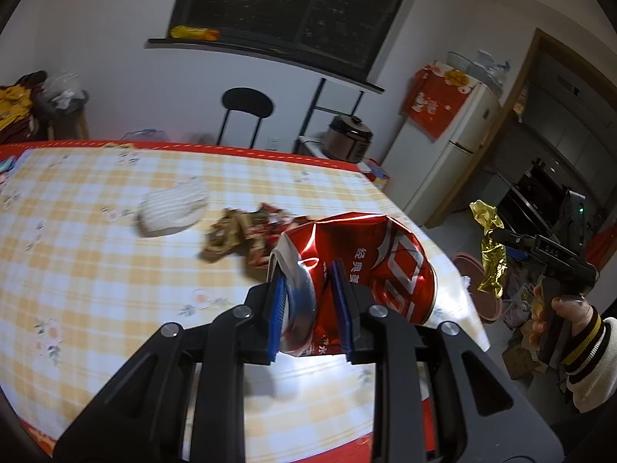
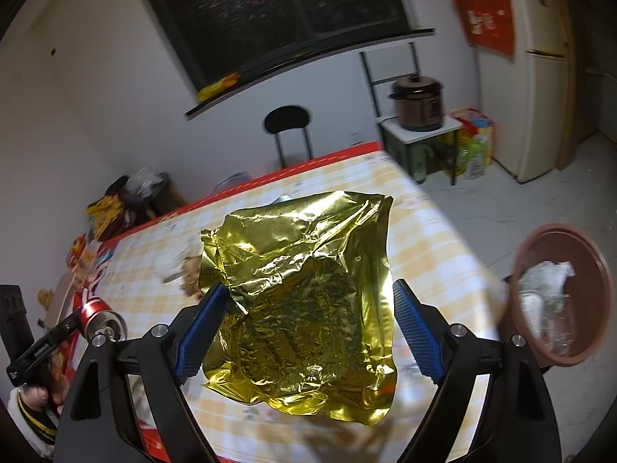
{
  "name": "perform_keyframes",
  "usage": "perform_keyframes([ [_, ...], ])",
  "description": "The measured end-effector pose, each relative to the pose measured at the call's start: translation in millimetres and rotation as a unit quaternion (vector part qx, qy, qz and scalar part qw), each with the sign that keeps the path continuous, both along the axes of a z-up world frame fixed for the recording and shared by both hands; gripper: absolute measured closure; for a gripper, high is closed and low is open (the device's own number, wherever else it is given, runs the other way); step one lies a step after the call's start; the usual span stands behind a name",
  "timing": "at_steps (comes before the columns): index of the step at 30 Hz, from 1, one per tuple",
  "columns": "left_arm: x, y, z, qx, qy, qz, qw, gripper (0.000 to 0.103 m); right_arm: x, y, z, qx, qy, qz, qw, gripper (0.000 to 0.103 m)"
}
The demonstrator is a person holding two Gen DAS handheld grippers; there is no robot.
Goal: Collect trash
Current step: 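Lift the gold foil wrapper with the right tool while the left tool lifts the red can, then carry the gold foil over the brown bin and open the right tool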
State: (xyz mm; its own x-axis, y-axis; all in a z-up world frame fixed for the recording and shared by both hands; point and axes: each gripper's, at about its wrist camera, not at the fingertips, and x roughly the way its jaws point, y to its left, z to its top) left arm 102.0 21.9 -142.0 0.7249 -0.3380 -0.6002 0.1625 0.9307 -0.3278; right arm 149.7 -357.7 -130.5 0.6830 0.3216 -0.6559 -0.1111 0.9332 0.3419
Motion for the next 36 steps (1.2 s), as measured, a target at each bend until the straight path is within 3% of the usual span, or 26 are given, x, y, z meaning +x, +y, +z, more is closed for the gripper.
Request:
perform_keyframes([
  [10,19.1,-83.2,8.9,0.01,-0.003,-0.033,0.9994,0.077,-1.4,-131.4,1.1,-0.012,-0.009,-0.085,0.996,0.019],
  [21,36.9,-159.7,4.4,0.016,0.004,-0.051,0.9985,0.077,8.2,-269.9,-36.3,-0.044,0.018,-0.16,0.986,0.019],
  [27,39.6,-197.5,7.6,0.02,-0.001,-0.065,0.9977,0.077,15.8,-302.9,-56.3,-0.048,0.034,-0.172,0.983,0.018],
  [36,38.3,-221.9,9.0,0.025,0.0,-0.071,0.9972,0.077,28.7,-313.1,-79.4,-0.029,0.053,-0.176,0.983,0.013],
])
